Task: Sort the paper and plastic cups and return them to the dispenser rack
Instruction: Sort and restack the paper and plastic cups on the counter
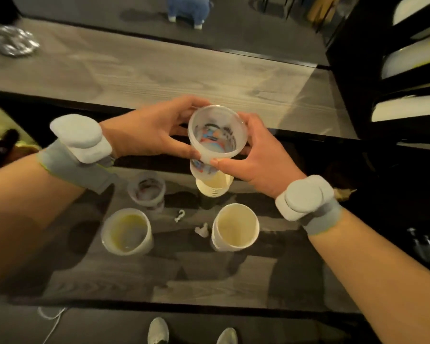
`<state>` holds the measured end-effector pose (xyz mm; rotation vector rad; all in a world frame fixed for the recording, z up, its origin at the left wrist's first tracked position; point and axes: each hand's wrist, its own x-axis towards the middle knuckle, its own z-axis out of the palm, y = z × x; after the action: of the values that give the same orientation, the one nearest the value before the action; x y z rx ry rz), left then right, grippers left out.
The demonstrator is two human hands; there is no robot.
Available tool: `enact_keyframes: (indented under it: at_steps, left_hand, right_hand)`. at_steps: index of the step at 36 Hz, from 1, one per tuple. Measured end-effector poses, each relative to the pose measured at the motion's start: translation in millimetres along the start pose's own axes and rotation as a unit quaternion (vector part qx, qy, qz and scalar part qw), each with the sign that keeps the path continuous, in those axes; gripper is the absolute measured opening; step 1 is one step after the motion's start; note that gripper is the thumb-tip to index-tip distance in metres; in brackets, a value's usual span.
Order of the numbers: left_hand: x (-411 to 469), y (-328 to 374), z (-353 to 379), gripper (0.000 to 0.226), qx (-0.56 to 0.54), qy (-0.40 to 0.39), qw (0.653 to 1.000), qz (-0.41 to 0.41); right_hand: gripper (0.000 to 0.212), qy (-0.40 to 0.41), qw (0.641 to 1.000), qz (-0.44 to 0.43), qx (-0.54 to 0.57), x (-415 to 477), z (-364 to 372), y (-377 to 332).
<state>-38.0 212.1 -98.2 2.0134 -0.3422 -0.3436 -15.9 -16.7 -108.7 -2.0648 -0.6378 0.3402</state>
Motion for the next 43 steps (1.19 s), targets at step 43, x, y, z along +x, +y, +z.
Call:
enact_keyframes:
  at_steps: [43]
  left_hand:
    - [-69,-221,-3,0.087,-0.006,-0.032,0.987,-0.156]
  right_hand:
    - [0.111,-0.125,0.967,0.176,-0.136,68,214,70]
